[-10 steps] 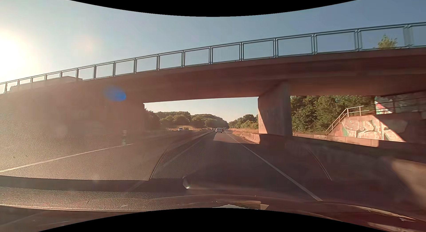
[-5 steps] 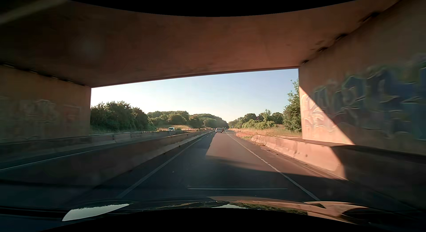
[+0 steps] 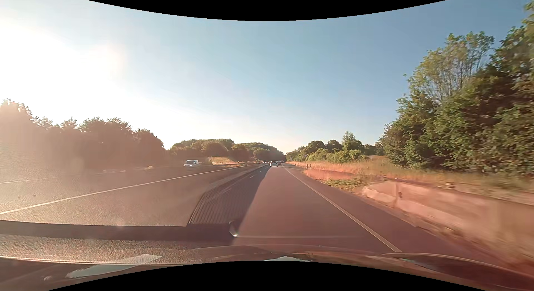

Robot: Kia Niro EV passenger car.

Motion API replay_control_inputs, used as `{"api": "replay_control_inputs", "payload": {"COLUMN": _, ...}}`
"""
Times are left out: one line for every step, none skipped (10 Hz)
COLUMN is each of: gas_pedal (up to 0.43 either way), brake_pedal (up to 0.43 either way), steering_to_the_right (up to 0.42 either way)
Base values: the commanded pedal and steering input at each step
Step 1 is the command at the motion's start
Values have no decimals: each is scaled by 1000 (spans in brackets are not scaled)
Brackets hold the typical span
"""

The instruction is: Follow the waypoints while adhering to traffic rules and regulations

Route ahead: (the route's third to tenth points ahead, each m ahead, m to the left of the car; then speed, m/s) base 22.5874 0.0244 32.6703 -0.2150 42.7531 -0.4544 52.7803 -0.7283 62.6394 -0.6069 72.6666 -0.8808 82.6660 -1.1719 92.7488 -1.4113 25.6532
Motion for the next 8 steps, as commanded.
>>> {"api": "replay_control_inputs", "payload": {"gas_pedal": 350, "brake_pedal": 0, "steering_to_the_right": 2}}
{"api": "replay_control_inputs", "payload": {"gas_pedal": 350, "brake_pedal": 0, "steering_to_the_right": 2}}
{"api": "replay_control_inputs", "payload": {"gas_pedal": 350, "brake_pedal": 0, "steering_to_the_right": 1}}
{"api": "replay_control_inputs", "payload": {"gas_pedal": 350, "brake_pedal": 0, "steering_to_the_right": 1}}
{"api": "replay_control_inputs", "payload": {"gas_pedal": 350, "brake_pedal": 0, "steering_to_the_right": 2}}
{"api": "replay_control_inputs", "payload": {"gas_pedal": 350, "brake_pedal": 0, "steering_to_the_right": 3}}
{"api": "replay_control_inputs", "payload": {"gas_pedal": 350, "brake_pedal": 0, "steering_to_the_right": 4}}
{"api": "replay_control_inputs", "payload": {"gas_pedal": 350, "brake_pedal": 0, "steering_to_the_right": 4}}
